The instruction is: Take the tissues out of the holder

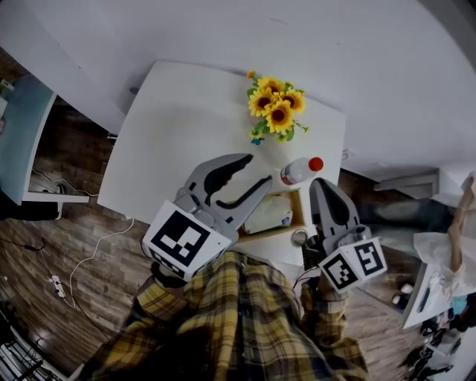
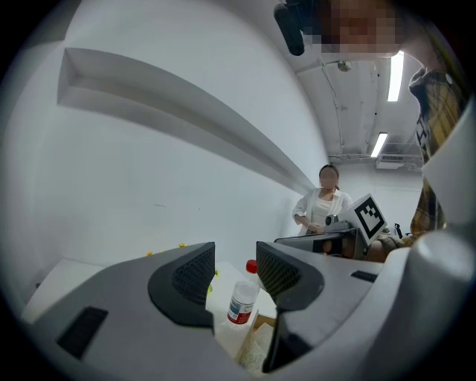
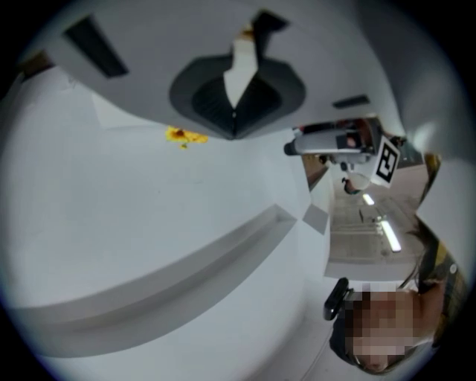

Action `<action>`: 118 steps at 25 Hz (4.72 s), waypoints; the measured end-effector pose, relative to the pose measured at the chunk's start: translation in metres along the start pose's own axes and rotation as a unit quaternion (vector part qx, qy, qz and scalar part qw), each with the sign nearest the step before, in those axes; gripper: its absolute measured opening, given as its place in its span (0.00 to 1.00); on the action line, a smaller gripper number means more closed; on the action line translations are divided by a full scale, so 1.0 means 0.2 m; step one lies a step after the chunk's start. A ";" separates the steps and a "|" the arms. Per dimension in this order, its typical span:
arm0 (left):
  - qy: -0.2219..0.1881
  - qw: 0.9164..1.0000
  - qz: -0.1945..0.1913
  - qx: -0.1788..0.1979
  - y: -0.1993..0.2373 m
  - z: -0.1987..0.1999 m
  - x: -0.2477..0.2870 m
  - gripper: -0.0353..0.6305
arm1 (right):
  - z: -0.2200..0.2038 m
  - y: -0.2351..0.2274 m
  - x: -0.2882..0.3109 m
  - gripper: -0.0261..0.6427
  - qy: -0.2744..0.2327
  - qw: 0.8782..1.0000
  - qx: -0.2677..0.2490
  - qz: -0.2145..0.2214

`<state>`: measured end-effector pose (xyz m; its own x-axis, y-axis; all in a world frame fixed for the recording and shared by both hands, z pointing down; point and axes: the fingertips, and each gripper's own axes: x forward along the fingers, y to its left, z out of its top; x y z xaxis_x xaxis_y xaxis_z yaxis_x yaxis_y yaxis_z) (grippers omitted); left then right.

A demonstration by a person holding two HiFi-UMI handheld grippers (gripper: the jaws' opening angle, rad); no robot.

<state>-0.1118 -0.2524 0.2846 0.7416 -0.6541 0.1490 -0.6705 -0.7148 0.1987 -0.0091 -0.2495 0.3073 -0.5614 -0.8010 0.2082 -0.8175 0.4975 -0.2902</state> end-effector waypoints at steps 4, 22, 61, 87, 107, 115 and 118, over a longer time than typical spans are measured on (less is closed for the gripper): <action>0.012 1.000 -0.011 0.010 -0.03 -0.02 0.03 0.42 | 0.01 -0.01 0.00 0.06 -0.002 1.000 0.001 0.006; 0.226 0.968 -0.102 0.032 -0.27 -0.56 0.23 0.43 | -0.04 -0.11 -0.02 0.06 -0.008 1.000 0.027 0.006; 0.530 0.825 -0.148 0.130 -0.34 -1.59 0.19 0.36 | -0.30 -0.30 -0.13 0.06 -0.005 0.991 0.121 -0.058; 0.485 0.850 -0.159 0.127 -0.37 -1.51 0.21 0.14 | -0.30 -0.23 -0.17 0.06 0.002 0.993 0.107 -0.045; 0.374 0.909 -0.136 0.123 -0.43 -0.93 0.19 0.14 | -0.06 -0.09 -0.03 0.06 -0.008 0.999 0.038 0.012; 0.295 0.943 -0.085 0.131 -0.29 -0.62 0.19 0.14 | 0.05 -0.12 -0.02 0.06 -0.020 1.000 0.010 0.006; 0.257 0.956 -0.062 0.130 -0.24 -0.49 0.19 0.14 | 0.10 -0.14 -0.02 0.06 -0.025 1.000 0.001 0.000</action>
<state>-0.0491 -0.2195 0.3764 0.6849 -0.3999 0.6091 -0.5098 -0.8603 0.0084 0.0180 -0.2659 0.2964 -0.5544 -0.8165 0.1613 -0.8170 0.4970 -0.2925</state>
